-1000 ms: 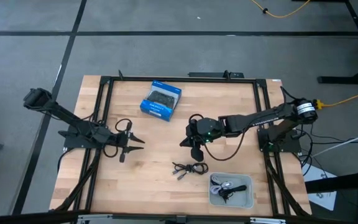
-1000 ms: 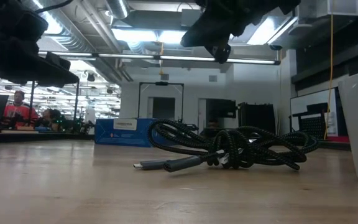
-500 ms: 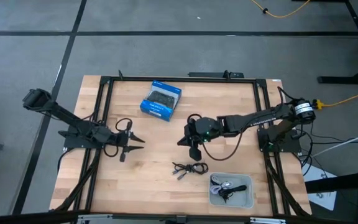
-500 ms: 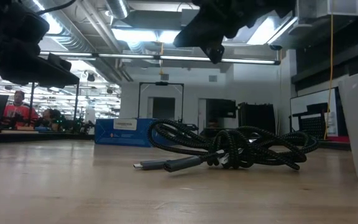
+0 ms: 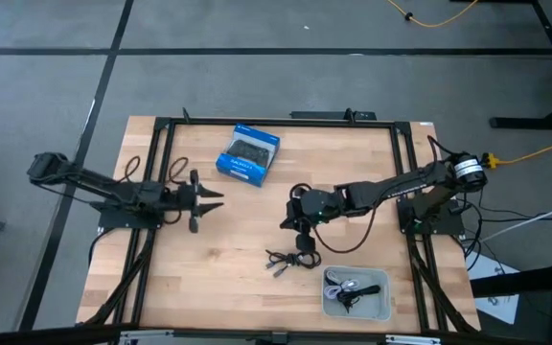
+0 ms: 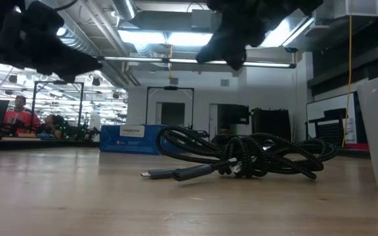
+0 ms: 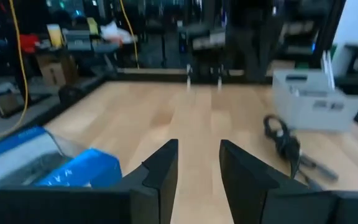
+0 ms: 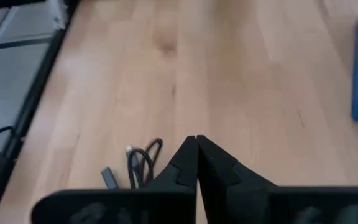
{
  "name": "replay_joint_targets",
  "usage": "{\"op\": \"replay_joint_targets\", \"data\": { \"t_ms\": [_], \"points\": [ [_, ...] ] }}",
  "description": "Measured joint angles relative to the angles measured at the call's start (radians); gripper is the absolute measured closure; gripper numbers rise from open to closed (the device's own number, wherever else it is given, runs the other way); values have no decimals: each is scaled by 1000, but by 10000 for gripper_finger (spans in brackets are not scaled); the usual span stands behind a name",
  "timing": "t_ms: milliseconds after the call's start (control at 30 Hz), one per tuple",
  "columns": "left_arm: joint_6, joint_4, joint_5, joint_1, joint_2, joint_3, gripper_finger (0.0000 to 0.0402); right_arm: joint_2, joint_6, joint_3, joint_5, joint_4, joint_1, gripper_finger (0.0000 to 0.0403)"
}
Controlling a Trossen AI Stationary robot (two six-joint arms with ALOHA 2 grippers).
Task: Pick and place USB-C Cables
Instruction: Put the black charger cable into the white bin
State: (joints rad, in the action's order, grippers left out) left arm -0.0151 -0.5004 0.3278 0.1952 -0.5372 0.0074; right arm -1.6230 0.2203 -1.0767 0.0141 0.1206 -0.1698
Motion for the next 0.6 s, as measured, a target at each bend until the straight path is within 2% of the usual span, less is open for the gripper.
{"op": "replay_joint_targets", "data": {
  "t_ms": [167,400,533,600],
  "points": [
    [0,69,0,0,136,0,292,0,36,0,-71,44,-22,397],
    [0,98,0,0,380,0,292,-21,39,-3,-74,39,-29,397],
    [0,242,1,0,518,0,292,-72,35,-41,-75,47,-24,397],
    [0,284,3,0,534,2,292,-111,31,-90,-75,74,-18,397]
  ]
}}
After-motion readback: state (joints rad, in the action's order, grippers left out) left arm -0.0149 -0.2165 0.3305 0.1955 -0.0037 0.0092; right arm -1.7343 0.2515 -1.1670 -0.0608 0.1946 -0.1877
